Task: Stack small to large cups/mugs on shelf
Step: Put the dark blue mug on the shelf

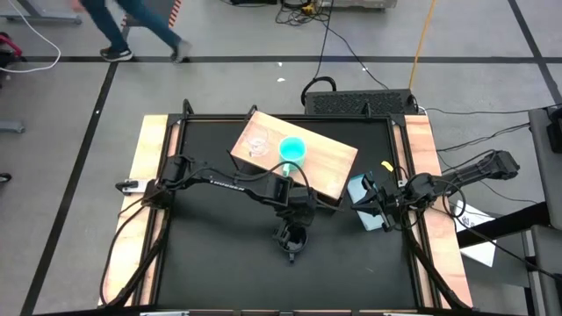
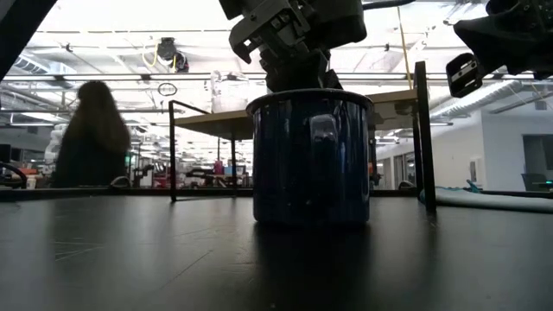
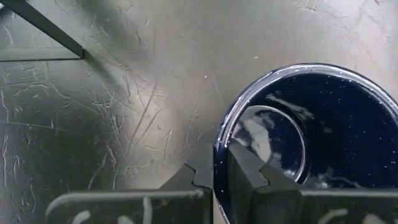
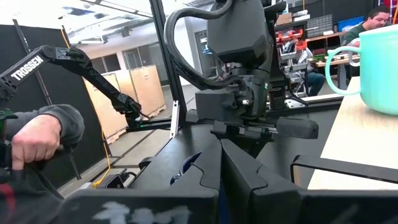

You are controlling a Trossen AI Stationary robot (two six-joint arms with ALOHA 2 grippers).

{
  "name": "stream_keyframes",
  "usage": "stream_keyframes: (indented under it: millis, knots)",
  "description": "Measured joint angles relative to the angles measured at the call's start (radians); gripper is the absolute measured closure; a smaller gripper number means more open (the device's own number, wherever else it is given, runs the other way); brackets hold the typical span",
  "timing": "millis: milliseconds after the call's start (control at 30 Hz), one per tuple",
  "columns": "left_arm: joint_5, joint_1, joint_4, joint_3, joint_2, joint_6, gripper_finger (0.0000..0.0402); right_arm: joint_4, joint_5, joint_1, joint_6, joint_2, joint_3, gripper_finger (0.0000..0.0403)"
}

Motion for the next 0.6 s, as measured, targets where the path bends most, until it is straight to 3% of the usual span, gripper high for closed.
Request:
stream_keyframes:
  millis: [600]
  knots:
    - [-0.036, -0.002, -0.003, -0.005, 0.006, -0.012, 0.0348, 0.000, 0.000, 0.000, 0.003, 0.000, 0.000, 0.0403]
